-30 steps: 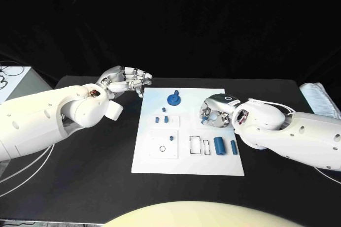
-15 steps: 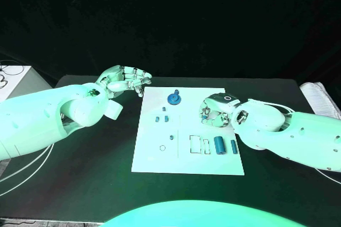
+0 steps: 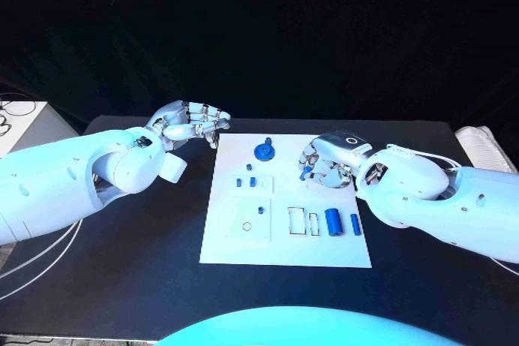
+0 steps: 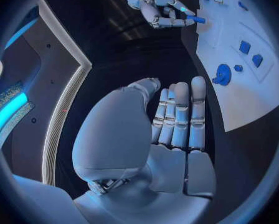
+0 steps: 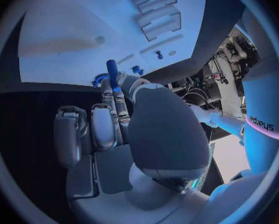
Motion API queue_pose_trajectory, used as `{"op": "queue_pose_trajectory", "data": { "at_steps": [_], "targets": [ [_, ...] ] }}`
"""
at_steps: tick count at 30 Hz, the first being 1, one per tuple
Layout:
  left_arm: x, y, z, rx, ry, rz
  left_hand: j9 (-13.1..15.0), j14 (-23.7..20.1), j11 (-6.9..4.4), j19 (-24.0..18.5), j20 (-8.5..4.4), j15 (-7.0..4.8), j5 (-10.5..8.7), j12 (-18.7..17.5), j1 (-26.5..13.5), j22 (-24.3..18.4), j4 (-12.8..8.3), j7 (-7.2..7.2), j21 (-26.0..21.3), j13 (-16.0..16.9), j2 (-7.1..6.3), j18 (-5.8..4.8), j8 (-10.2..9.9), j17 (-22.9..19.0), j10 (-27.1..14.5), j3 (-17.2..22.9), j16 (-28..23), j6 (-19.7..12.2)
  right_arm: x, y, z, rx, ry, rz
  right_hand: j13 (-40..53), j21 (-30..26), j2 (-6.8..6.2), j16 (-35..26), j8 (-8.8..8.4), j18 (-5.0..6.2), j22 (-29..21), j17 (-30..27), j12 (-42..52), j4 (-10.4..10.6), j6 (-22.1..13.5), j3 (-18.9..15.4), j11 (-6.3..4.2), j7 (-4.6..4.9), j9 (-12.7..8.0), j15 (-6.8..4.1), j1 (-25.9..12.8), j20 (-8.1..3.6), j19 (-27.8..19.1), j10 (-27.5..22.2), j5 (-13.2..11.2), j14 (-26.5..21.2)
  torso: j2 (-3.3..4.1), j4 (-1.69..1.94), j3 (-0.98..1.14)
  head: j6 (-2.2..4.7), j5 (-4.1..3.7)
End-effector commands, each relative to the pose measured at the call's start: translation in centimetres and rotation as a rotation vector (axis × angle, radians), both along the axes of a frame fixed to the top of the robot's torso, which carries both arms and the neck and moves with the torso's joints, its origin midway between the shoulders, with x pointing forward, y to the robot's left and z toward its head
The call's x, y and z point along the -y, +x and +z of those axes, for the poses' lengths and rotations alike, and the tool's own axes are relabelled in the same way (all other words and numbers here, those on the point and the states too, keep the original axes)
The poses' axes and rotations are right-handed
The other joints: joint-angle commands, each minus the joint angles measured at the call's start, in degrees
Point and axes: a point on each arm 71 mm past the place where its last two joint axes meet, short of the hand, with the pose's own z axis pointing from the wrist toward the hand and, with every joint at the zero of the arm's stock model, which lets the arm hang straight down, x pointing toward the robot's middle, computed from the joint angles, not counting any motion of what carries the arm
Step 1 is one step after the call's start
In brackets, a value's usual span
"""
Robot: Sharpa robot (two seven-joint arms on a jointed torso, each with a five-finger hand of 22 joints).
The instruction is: Assemble the parts on the task board
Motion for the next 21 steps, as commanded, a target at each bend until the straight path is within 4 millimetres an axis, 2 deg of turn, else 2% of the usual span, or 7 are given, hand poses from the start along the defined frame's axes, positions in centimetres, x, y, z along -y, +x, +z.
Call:
{"op": "queue_pose_trajectory", "data": {
  "at_steps": [1, 9, 15, 21],
  "targets": [
    [0.2, 0.0, 0.1, 0.003, -0.008, -0.004, -0.05, 0.03, 0.12, -0.24, 0.09, -0.01, -0.14, -0.07, 0.33, 0.09, -0.09, 0.28, 0.34, -0.07, 0.29, 0.82, 0.27, 0.08, 0.37, 0.33, -0.22, 0.03, -0.9, -0.7, 0.7, 0.020, 0.050, 0.034, 0.22, 0.28, 0.21, 0.31, 0.22, -1.11, 9.75, 0.05, 0.13, -5.03, 0.03, 4.91, -3.31, 0.02, 0.07, -0.19, -0.52, -0.57, 2.39, 3.66, 0.19, 0.45, 0.02, 0.04, -0.01, -0.14, 0.19],
    [0.5, 0.0, 0.1, 0.002, -0.012, -0.012, -0.05, 0.03, 0.12, -0.24, 0.09, -0.01, -0.14, -0.07, 0.33, 0.09, -0.09, 0.28, 0.34, -0.07, 0.29, 0.82, 0.27, 0.08, 0.37, 0.33, -0.22, 0.03, -5.1, -3.0, -0.1, -0.021, 0.109, 0.147, 0.32, 0.20, 0.18, 0.30, 0.29, -1.08, 9.71, 0.00, -0.04, -5.51, -0.05, 5.32, -3.27, 0.08, 0.23, -0.17, -0.83, -0.56, 2.35, 3.70, 0.23, 0.45, -0.06, -0.04, 0.02, -0.27, 0.97],
    [1.0, 0.1, 0.0, 0.002, -0.017, -0.021, -0.08, 0.06, 0.11, -0.27, 0.08, -0.02, -0.18, -0.06, 0.38, 0.17, -0.13, 0.26, 0.45, -0.09, 0.42, 0.82, 0.32, 0.12, 0.38, 0.38, -0.22, 0.05, -8.6, -5.0, -1.7, -0.063, 0.149, 0.234, 0.40, 0.14, 0.21, 0.23, 0.28, -1.07, 9.69, -0.16, -0.27, -6.04, -0.24, 5.78, -3.19, 0.18, 0.37, -0.12, -1.09, -0.53, 2.32, 3.63, 0.25, 0.42, 0.06, 0.17, -0.05, -0.17, 1.26],
    [1.2, 0.1, 0.0, 0.001, -0.019, -0.025, -0.08, 0.06, 0.11, -0.27, 0.08, -0.02, -0.18, -0.06, 0.38, 0.17, -0.13, 0.26, 0.45, -0.09, 0.42, 0.82, 0.32, 0.12, 0.38, 0.38, -0.22, 0.05, -10.0, -5.8, -3.0, -0.088, 0.157, 0.253, 0.43, 0.12, 0.22, 0.22, 0.29, -1.06, 9.69, -0.19, -0.33, -6.19, -0.26, 5.90, -3.16, 0.22, 0.41, -0.10, -1.18, -0.52, 2.31, 3.63, 0.26, 0.41, 0.09, 0.14, -0.11, -0.36, 1.66]
  ]
}}
